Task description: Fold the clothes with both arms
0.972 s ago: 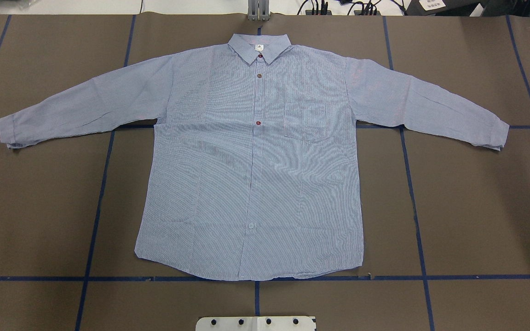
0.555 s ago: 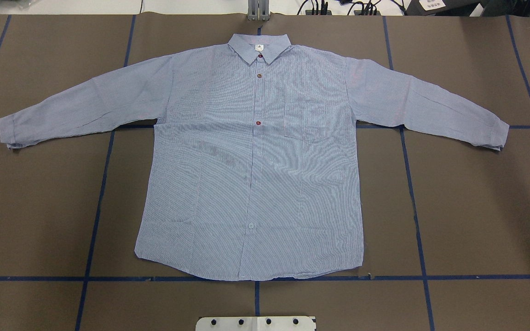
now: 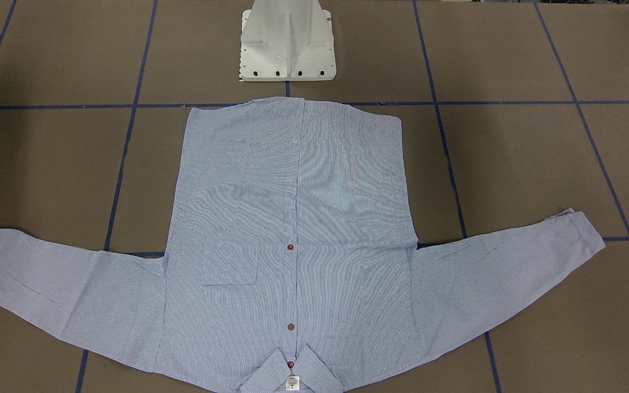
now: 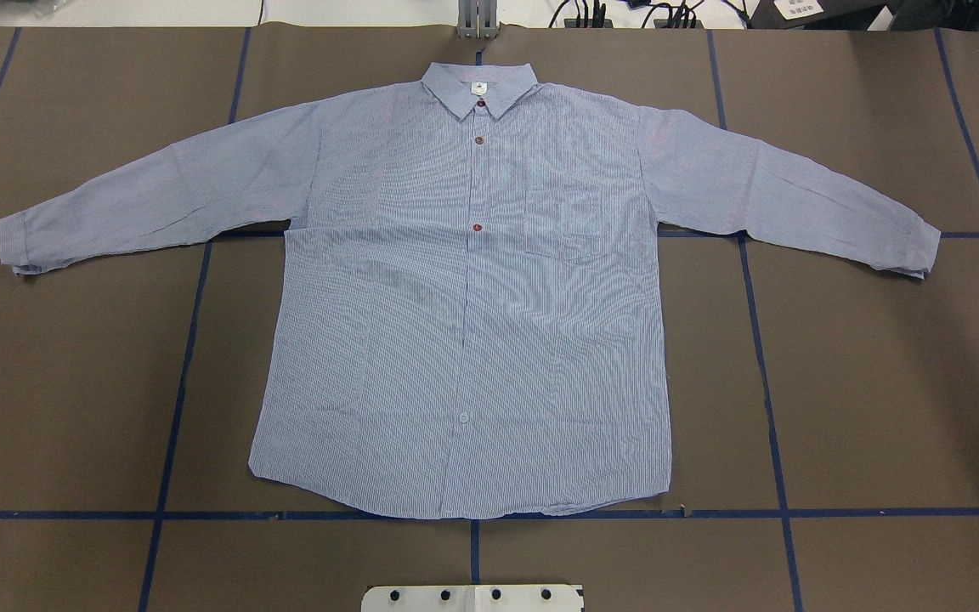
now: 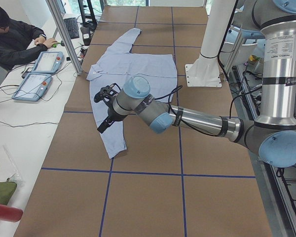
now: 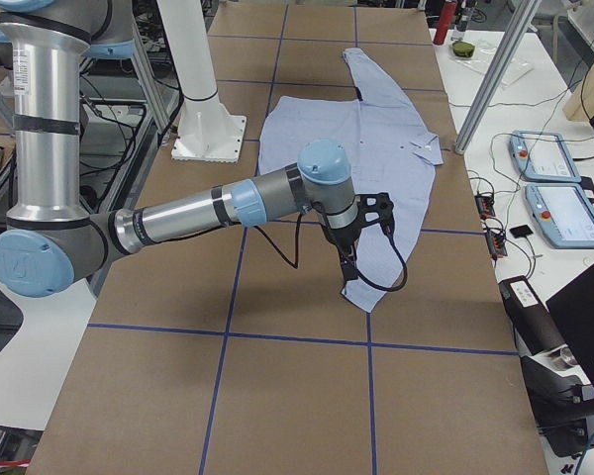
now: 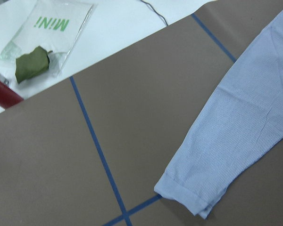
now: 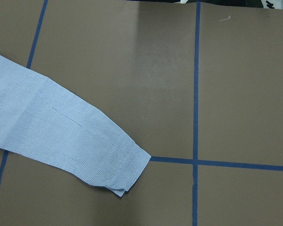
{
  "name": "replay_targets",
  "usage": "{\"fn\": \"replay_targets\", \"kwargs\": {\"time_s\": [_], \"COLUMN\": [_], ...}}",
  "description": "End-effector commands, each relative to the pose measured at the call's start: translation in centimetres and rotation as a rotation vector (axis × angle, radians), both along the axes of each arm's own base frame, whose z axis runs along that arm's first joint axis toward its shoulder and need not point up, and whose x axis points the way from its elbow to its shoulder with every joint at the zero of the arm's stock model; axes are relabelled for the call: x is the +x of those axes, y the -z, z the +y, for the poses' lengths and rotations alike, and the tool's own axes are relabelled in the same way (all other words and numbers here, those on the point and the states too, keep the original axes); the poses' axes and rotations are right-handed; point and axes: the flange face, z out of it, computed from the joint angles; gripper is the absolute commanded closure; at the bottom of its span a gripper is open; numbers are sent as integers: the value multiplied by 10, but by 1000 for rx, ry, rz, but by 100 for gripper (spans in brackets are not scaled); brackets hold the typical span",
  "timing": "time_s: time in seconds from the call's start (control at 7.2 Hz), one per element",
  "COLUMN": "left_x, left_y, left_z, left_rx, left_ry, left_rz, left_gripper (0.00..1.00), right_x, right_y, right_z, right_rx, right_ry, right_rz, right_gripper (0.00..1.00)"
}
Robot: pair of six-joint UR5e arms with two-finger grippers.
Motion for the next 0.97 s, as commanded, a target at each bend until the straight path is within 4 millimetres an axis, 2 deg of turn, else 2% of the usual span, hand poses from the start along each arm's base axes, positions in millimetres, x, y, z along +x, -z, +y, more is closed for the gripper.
{"fn": "replay_targets", "kwargs": {"time_s": [0.0, 0.28, 0.42, 0.56, 0.83], "left_x": [0, 0, 0, 0, -1], "left_y": [-2, -1, -2, -1, -1], "left_z": [1, 5, 5, 5, 7], "left_rx": [-3, 1, -1, 3, 15], "left_ry": [1, 0, -1, -3, -2], "left_rz": [2, 1, 2, 1, 0], "left_gripper": [0, 0, 0, 0, 0], "right_x": [-35, -64, -89, -115, -133], "right_y": [-16, -30, -31, -51, -106], "right_z": [-5, 10, 14, 14, 17], "right_rx": [-21, -50, -74, -106, -99], "right_ry": [-34, -127, -180, -216, -266], "right_rz": [-55, -118, -141, -150, -223], "right_gripper": [0, 2, 4, 11, 12]}}
